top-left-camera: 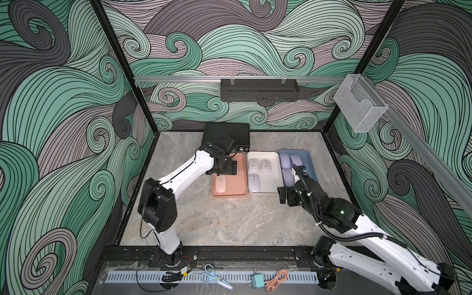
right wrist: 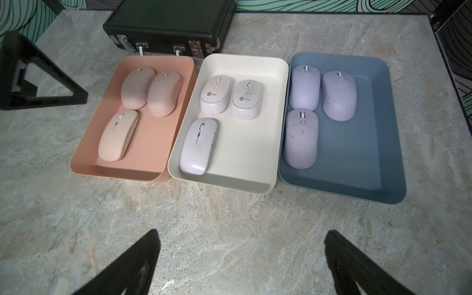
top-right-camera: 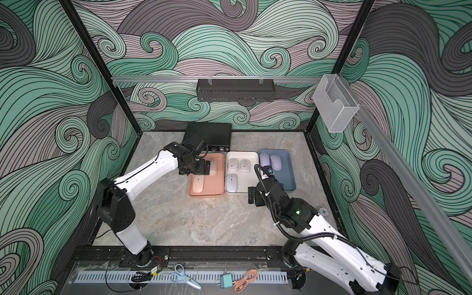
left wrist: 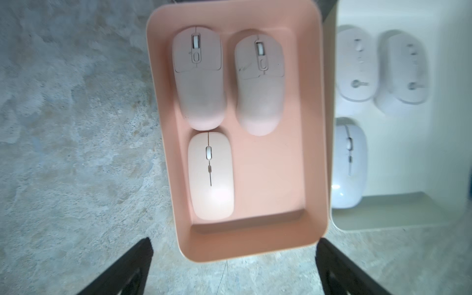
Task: Place the mice by color into the storage box
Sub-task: Place the mouse in the storage box, then reset both arms
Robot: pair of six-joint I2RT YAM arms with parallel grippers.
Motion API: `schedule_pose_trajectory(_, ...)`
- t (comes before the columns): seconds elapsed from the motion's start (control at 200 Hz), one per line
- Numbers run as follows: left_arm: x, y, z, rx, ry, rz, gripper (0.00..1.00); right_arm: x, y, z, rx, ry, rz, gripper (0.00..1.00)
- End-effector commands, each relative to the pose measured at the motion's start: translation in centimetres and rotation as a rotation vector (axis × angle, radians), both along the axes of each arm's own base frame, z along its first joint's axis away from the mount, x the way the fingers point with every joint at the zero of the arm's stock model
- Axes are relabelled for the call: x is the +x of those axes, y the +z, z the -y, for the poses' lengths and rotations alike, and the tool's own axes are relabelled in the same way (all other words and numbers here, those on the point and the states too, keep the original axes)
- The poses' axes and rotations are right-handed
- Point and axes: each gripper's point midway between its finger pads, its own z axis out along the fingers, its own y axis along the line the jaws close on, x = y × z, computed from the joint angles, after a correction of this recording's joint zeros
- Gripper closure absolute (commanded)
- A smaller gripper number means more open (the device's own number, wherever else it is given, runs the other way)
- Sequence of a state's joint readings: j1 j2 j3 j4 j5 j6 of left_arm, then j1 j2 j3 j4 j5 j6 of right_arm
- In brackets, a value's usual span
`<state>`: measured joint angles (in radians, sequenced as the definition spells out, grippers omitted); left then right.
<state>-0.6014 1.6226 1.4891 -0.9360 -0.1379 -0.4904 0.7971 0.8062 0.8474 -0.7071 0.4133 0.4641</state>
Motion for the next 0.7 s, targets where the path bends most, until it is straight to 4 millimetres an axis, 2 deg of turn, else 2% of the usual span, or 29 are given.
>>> schedule_pose_trajectory(0.0, -1.6, 6.6, -1.8, -0.005, -0.028, 0.255, 0.02, 0.6, 3.0, 0.7, -0.003, -0.015, 0.092, 0.00)
schedule_pose_trajectory(0.095, -3.4, 9.3, -5.5, 0.055, 0.058, 0.433, 0.01, 1.4, 3.6, 1.0, 0.042, -0.060, 0.174, 0.00)
schedule_pose_trajectory(0.17, -4.5, 10.0, -7.7, 0.021, 0.125, 0.539, 0.01, 2.2, 3.2, 2.2, 0.011, -0.129, 0.246, 0.00)
schedule_pose_trajectory(0.2, -5.0, 9.4, -8.5, 0.016, 0.150, 0.573, 0.02, 2.6, 3.2, 2.5, -0.015, -0.144, 0.281, 0.00)
schedule_pose_trajectory(0.22, -5.0, 9.7, -9.1, 0.001, 0.178, 0.618, 0.01, 2.8, 3.0, 2.7, -0.047, -0.140, 0.297, 0.00)
schedule_pose_trajectory(0.295, -5.3, 8.2, -11.3, 0.084, 0.192, 0.741, 0.01, 3.9, 3.1, 2.4, -0.150, -0.083, 0.395, 0.00)
schedule_pose_trajectory(0.385, -5.8, 6.5, -13.9, 0.246, 0.169, 0.835, 0.02, 5.2, 1.4, 2.9, -0.251, -0.066, 0.451, 0.00)
schedule_pose_trajectory(0.465, -5.9, 5.1, -15.1, 0.325, 0.137, 0.880, 0.02, 6.1, -0.4, 3.3, -0.316, -0.026, 0.447, 0.00)
schedule_pose_trajectory(0.55, -5.5, 3.4, -17.2, 0.383, 0.214, 0.896, 0.02, 7.1, -2.2, 4.4, -0.299, -0.040, 0.420, 0.00)
schedule_pose_trajectory(0.69, -3.8, 0.1, -19.6, 0.354, 0.321, 0.873, 0.02, 8.5, -4.3, 6.8, -0.269, -0.067, 0.381, 0.00)
